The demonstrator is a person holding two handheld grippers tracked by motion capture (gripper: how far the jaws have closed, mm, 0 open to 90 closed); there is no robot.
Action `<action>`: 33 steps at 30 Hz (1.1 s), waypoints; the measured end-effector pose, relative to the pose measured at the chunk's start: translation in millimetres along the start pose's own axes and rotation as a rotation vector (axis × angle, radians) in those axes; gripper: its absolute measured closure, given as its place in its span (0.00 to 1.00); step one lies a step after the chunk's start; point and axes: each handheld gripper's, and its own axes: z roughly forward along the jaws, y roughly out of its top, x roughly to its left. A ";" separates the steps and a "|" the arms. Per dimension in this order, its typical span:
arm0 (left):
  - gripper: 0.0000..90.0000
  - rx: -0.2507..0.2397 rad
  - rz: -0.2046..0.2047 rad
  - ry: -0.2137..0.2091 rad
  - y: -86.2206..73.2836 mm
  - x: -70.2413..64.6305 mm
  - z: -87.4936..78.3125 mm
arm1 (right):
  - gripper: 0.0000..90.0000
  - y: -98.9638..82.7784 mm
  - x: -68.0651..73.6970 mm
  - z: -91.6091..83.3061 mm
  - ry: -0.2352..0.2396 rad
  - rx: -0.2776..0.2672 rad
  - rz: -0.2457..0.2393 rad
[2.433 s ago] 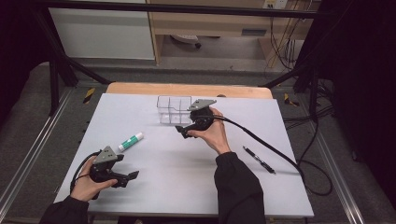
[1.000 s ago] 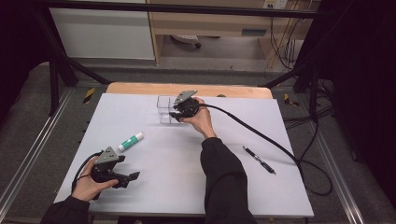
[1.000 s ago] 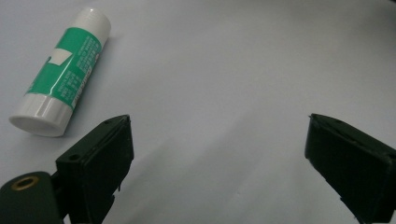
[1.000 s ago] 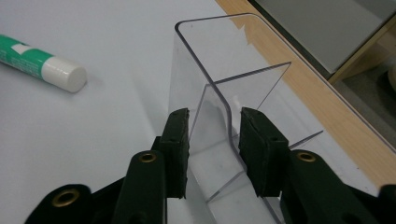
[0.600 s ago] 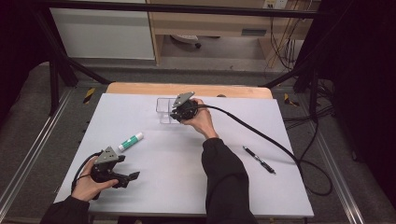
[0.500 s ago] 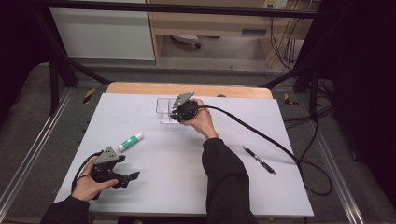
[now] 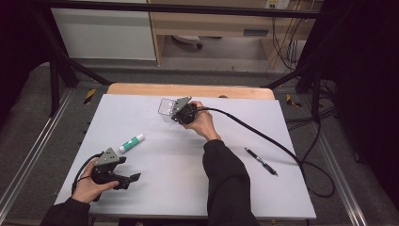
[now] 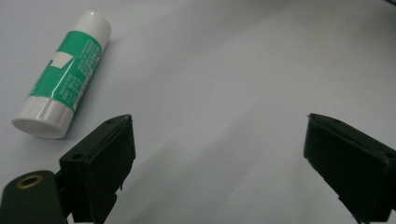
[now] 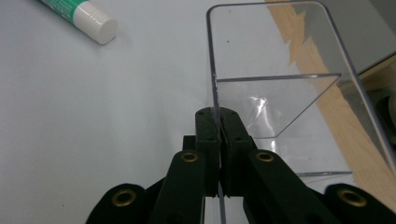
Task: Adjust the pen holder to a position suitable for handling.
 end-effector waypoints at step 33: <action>0.10 0.007 0.007 -0.002 0.7 -4.3 0.3 | 0.99 -31.3 35.6 -84.8 0.267 -0.017 0.010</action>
